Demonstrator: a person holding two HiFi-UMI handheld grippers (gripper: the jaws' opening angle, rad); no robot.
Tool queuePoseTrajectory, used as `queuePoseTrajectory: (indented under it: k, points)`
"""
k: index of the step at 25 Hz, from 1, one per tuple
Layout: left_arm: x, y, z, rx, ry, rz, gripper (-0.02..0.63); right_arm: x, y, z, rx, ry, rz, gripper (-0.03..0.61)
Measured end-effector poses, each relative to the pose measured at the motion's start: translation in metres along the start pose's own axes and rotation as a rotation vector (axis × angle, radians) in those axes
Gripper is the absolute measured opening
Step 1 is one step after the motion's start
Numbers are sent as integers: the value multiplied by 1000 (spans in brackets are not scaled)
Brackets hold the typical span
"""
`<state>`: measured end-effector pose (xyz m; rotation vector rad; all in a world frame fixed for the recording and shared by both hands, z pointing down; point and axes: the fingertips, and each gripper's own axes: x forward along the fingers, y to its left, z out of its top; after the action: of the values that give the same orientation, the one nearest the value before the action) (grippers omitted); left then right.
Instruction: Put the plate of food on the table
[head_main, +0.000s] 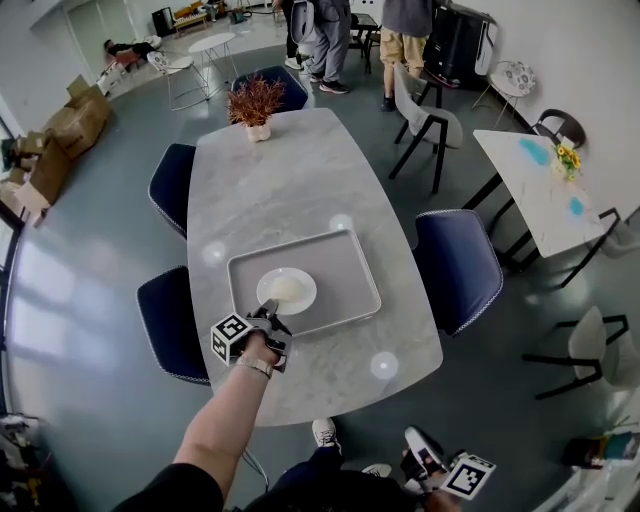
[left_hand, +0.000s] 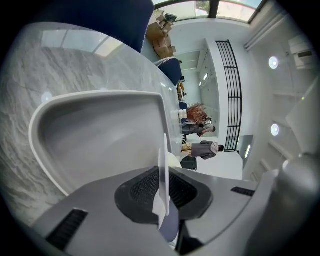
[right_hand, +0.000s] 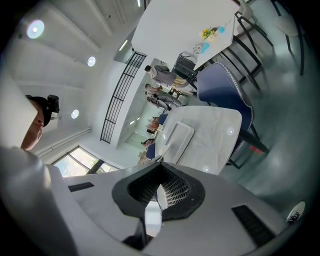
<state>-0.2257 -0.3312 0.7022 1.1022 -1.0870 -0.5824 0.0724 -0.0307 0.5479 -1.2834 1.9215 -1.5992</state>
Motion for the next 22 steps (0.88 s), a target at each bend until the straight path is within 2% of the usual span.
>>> queuePoseTrajectory:
  k: [13,22]
  points:
    - [23,7,3,61,25,116,34,-1,-7,-9,9,8,-4,11]
    - [20,9,7,191,31,250,44,1,-5,-9,14,15,4,9]
